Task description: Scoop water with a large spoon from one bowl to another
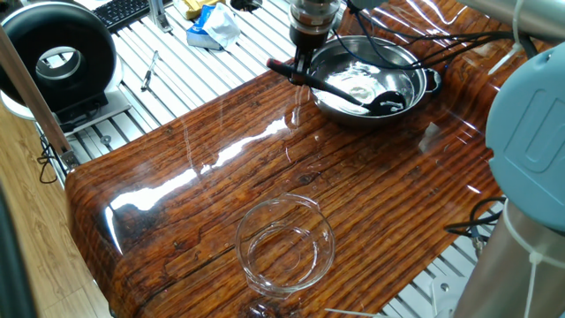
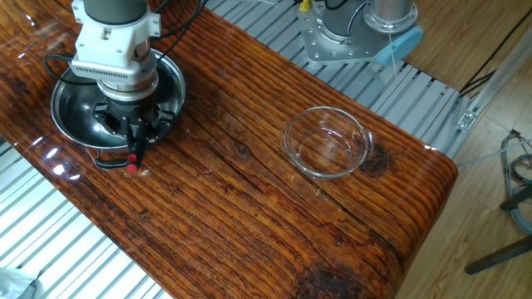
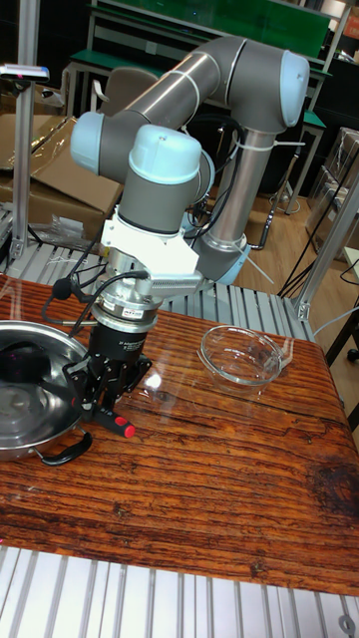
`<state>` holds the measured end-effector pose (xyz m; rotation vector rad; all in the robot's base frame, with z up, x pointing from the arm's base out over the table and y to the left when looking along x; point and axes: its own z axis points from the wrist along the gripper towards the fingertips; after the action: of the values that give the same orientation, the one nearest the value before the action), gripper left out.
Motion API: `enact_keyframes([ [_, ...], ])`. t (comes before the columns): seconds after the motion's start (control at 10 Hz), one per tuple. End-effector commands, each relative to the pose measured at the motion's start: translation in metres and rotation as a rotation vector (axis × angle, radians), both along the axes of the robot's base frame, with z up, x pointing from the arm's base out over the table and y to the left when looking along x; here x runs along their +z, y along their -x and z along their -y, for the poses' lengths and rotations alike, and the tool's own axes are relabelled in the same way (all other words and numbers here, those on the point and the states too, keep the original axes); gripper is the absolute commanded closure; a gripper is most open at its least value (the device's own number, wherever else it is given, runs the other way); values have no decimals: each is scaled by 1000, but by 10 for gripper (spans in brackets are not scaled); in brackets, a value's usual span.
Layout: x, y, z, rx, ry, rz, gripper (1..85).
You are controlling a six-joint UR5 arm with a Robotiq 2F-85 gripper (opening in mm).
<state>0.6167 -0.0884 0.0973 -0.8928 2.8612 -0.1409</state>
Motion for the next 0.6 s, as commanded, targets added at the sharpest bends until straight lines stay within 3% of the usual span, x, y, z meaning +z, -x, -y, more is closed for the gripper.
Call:
enact_keyframes([
  [0.0, 2, -4, -8, 3, -36, 16, 847],
  [0.5, 3, -13, -10, 20, -41, 49, 847],
])
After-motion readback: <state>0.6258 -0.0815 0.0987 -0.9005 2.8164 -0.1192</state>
